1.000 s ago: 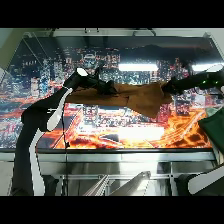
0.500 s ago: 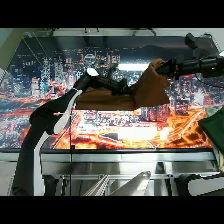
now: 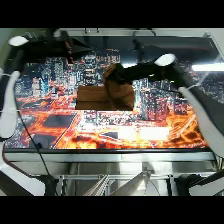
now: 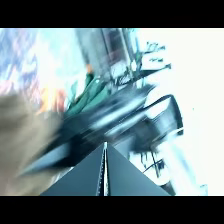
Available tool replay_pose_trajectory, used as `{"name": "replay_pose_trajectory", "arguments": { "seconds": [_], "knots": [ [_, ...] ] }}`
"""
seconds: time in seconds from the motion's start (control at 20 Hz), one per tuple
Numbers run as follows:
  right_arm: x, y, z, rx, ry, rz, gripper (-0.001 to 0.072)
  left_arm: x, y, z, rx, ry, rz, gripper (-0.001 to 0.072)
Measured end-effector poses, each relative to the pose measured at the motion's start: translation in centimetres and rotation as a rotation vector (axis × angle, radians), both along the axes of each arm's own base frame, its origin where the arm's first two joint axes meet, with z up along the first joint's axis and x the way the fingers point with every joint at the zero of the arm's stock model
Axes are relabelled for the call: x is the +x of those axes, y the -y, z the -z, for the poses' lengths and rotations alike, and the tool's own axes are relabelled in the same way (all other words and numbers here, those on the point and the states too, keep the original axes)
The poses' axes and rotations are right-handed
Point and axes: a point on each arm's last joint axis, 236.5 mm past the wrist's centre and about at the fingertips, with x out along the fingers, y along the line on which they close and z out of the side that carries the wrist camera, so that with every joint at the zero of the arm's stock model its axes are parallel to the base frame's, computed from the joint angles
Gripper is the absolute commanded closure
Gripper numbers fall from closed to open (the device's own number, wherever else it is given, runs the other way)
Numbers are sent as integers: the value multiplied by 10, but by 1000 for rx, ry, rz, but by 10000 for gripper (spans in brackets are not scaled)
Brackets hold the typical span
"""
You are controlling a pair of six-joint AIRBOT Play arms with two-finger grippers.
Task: Fold the shirts.
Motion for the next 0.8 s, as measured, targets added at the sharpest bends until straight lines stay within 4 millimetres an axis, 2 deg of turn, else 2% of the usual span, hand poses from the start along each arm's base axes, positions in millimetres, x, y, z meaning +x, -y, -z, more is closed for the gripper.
{"name": "replay_pose_trajectory", "arguments": {
  "seconds": [0.05,0.1,0.2,0.25,0.3,0.35,0.4,0.45,0.55,0.6,0.65,0.7,0.75,0.8],
  "knots": [
    [-4,-25,17,-25,8,-13,338,-1,-14,-1,5,5,-24,706],
    [-8,-50,30,-38,18,-26,340,-2,-25,-3,7,8,-50,706],
    [-18,-88,43,-42,37,-63,397,-10,-38,-8,-2,14,-70,706],
    [-24,-99,44,-43,46,-87,582,-14,-41,-5,-1,8,-75,706],
    [-31,-106,41,-41,57,-123,614,-17,-44,-3,1,5,-82,706],
    [-36,-107,35,-40,70,-160,551,-21,-45,-5,0,14,-84,706],
    [-40,-102,27,-47,80,-197,547,-26,-46,-7,-6,20,-86,706],
    [-41,-92,21,-63,84,-228,547,-29,-47,-5,-4,23,-86,706],
    [-35,-53,12,-118,76,-259,547,-40,-46,-6,-3,32,-71,706],
    [-30,-25,10,-161,54,-256,546,-45,-46,-6,-5,33,-61,706],
    [-22,5,11,-208,23,-241,496,-50,-45,-5,-5,31,-51,706],
    [-15,35,14,-248,-16,-213,247,-54,-45,-4,-6,30,-42,706],
    [-9,64,21,-289,-63,-177,81,-59,-44,-3,-8,30,-31,706],
    [-4,91,31,-324,-119,-135,45,-63,-43,-2,-11,28,-24,706]
  ]
}}
